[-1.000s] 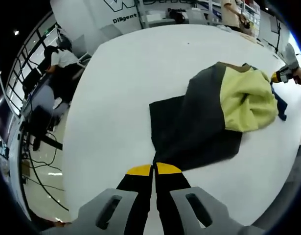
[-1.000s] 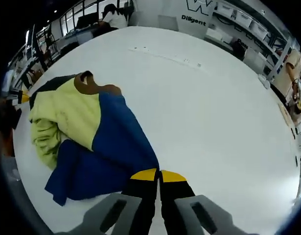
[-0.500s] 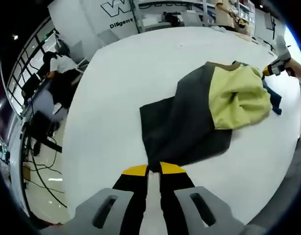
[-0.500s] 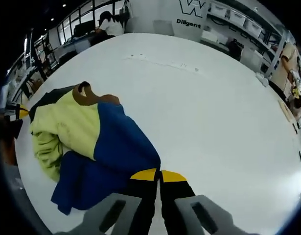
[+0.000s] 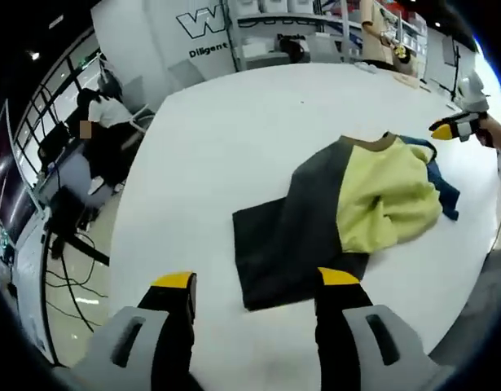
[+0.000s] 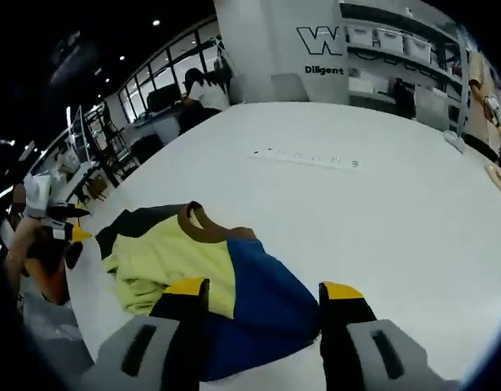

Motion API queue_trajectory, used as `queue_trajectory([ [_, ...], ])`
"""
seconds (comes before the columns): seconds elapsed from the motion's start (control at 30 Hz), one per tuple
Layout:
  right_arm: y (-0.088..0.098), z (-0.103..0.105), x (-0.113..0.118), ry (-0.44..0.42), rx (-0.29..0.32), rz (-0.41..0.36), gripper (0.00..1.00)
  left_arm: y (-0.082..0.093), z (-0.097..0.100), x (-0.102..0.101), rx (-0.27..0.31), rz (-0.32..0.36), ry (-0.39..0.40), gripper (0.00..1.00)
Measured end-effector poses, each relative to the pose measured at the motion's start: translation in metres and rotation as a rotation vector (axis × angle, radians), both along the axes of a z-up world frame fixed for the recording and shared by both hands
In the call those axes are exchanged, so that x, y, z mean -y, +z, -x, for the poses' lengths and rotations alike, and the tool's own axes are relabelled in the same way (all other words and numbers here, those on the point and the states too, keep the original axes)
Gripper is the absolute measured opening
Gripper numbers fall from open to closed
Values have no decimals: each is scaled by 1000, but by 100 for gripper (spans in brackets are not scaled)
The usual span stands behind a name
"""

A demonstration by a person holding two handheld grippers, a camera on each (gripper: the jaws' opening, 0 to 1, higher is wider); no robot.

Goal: Fold the garment on the visible template until the final outline fits inside the template.

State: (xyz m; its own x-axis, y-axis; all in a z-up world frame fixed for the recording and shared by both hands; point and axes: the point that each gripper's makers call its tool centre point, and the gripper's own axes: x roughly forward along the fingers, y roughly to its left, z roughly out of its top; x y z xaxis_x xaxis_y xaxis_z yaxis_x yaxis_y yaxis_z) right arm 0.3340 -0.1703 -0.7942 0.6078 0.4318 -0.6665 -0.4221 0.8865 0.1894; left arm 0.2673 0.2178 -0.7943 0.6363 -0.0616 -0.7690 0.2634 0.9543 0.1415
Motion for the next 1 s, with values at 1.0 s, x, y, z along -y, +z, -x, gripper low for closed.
queue_trajectory([
  [1.0,-42,-57,-23,-8,22,64,50,3,-112,75,110,192,-61,59],
])
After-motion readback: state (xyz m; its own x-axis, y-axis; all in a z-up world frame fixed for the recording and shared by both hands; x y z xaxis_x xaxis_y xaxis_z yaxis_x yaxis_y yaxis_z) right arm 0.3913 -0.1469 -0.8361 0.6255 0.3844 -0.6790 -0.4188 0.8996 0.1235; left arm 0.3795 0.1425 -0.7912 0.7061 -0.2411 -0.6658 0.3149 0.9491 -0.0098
